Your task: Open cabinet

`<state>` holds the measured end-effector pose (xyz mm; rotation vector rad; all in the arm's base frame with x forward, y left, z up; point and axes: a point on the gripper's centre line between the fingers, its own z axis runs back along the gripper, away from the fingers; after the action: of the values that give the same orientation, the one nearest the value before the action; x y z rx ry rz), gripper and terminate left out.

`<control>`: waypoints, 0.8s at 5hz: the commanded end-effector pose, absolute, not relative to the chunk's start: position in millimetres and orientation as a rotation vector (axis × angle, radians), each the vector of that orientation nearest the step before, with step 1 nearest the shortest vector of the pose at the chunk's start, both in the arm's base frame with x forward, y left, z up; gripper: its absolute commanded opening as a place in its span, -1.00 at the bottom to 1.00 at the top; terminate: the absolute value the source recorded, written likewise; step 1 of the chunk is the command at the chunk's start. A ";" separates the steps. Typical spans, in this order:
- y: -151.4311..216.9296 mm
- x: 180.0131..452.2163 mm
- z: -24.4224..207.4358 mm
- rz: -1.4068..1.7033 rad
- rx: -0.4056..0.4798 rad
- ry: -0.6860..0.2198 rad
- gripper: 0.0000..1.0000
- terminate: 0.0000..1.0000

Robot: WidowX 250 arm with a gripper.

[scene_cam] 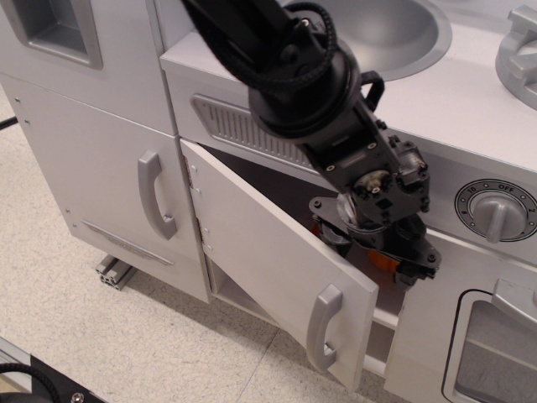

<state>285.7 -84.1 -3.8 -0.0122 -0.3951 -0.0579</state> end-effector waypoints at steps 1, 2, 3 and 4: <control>-43.1 269.3 2.5 0.014 0.052 -0.325 1.00 -1.00; -14.5 259.6 -4.3 0.045 0.085 -0.279 1.00 -1.00; 17.7 250.9 -9.8 0.074 0.122 -0.265 1.00 -1.00; 38.4 244.4 -13.2 0.079 0.145 -0.263 1.00 -1.00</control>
<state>241.5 38.7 -25.9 0.1450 -0.2302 0.0801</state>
